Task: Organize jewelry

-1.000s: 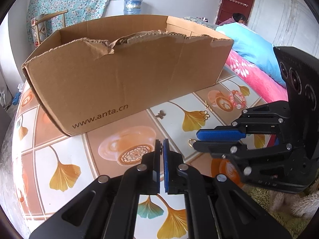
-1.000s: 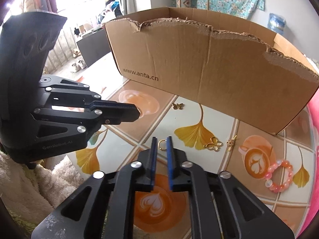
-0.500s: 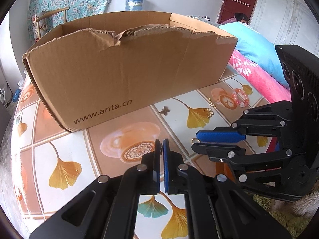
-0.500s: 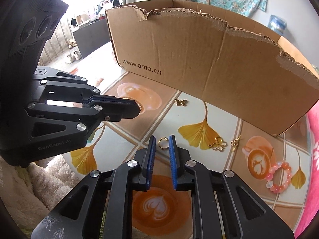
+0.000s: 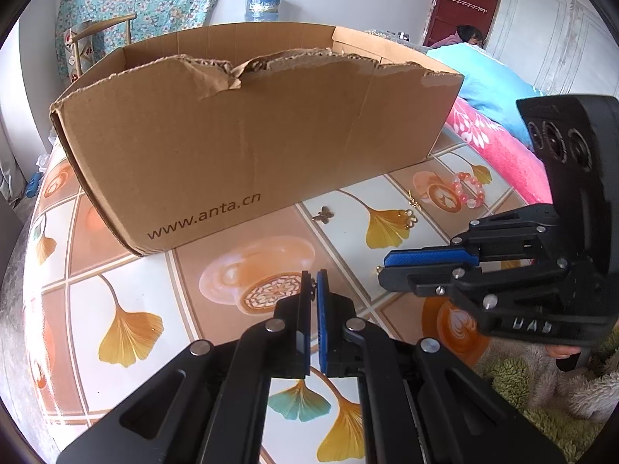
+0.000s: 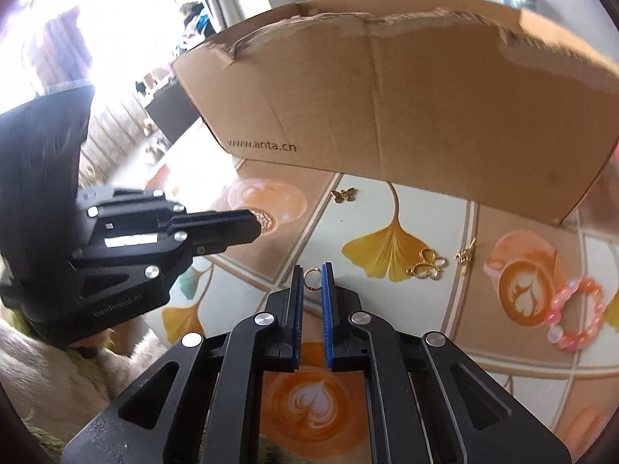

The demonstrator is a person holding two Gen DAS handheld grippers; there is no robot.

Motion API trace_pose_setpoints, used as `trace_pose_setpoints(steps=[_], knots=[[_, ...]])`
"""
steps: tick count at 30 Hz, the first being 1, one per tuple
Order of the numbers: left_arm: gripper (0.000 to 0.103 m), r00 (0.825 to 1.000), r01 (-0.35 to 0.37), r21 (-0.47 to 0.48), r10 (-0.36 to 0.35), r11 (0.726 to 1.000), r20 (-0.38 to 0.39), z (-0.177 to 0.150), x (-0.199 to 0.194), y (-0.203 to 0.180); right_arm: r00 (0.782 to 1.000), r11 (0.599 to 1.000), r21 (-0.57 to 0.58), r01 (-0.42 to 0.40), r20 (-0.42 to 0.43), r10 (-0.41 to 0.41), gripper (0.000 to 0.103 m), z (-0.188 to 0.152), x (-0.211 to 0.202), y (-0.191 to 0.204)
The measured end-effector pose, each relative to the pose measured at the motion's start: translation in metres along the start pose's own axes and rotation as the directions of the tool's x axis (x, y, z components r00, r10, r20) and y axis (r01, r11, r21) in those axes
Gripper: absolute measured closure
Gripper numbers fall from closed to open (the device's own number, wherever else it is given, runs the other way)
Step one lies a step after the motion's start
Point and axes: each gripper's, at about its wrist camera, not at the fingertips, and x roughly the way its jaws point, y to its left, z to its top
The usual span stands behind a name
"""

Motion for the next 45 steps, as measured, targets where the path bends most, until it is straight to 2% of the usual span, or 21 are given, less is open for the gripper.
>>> trace_pose_setpoints(steps=[3, 9, 17, 22, 25, 26, 28, 29, 30, 33, 35, 38, 41, 45], knots=[[0.101, 1.0, 0.0, 0.001, 0.0, 1.0, 0.005, 0.0, -0.002, 0.0, 0.999, 0.996, 0.072, -0.051, 0.005, 0.051, 0.103, 0.0, 0.0, -0.013], [0.101, 1.0, 0.0, 0.004, 0.0, 1.0, 0.007, 0.0, -0.004, 0.0, 0.995, 0.983, 0.153, -0.101, 0.023, 0.099, 0.103, -0.003, -0.003, -0.029], [0.101, 1.0, -0.001, 0.008, 0.0, 1.0, 0.024, 0.003, -0.01, -0.003, 0.971, 0.926, 0.295, -0.237, 0.096, 0.218, 0.103, -0.007, -0.013, -0.059], [0.101, 0.999, 0.004, 0.014, -0.004, 1.0, 0.04, 0.005, -0.016, -0.004, 0.96, 0.905, 0.325, -0.274, 0.153, 0.235, 0.103, -0.006, -0.029, -0.067], [0.101, 0.999, 0.005, 0.022, -0.006, 1.0, 0.041, 0.006, -0.017, -0.005, 0.976, 0.943, 0.266, -0.2, 0.135, 0.169, 0.103, -0.001, -0.03, -0.061], [0.101, 0.999, 0.004, 0.024, -0.005, 1.0, 0.038, 0.006, -0.016, -0.006, 0.982, 0.955, 0.242, -0.171, 0.121, 0.145, 0.099, 0.0, -0.03, -0.057], [0.101, 0.999, 0.004, 0.024, -0.005, 1.0, 0.031, 0.006, -0.013, -0.007, 0.991, 0.979, 0.171, -0.113, 0.093, 0.098, 0.084, 0.004, -0.025, -0.044], [0.101, 1.0, 0.004, 0.024, -0.004, 1.0, 0.029, 0.005, -0.012, -0.007, 0.995, 0.989, 0.125, -0.076, 0.081, 0.066, 0.069, 0.005, -0.023, -0.037], [0.101, 1.0, 0.003, 0.023, -0.003, 1.0, 0.026, 0.005, -0.011, -0.007, 0.997, 0.997, 0.066, -0.037, 0.067, 0.033, 0.069, 0.006, -0.02, -0.029], [0.101, 1.0, 0.0, 0.021, -0.001, 1.0, 0.023, 0.004, -0.009, -0.008, 0.998, 0.997, -0.064, 0.047, 0.031, -0.045, 0.069, 0.008, -0.008, -0.011], [0.101, 1.0, -0.002, 0.018, 0.002, 1.0, 0.022, 0.004, -0.008, -0.007, 0.996, 0.986, -0.137, 0.091, 0.005, -0.091, 0.076, 0.008, 0.002, -0.004], [0.101, 1.0, -0.005, 0.014, 0.005, 1.0, 0.022, 0.003, -0.007, -0.007, 0.99, 0.967, -0.214, 0.141, 0.007, -0.143, 0.079, 0.009, 0.007, 0.011], [0.101, 1.0, -0.002, 0.008, 0.002, 1.0, 0.022, 0.002, -0.007, -0.006, 0.982, 0.951, -0.247, 0.184, 0.011, -0.187, 0.084, 0.006, 0.01, 0.019], [0.101, 1.0, 0.002, 0.005, -0.002, 1.0, 0.019, 0.001, -0.005, -0.005, 0.98, 0.954, -0.23, 0.195, 0.005, -0.199, 0.092, 0.002, 0.015, 0.023]])
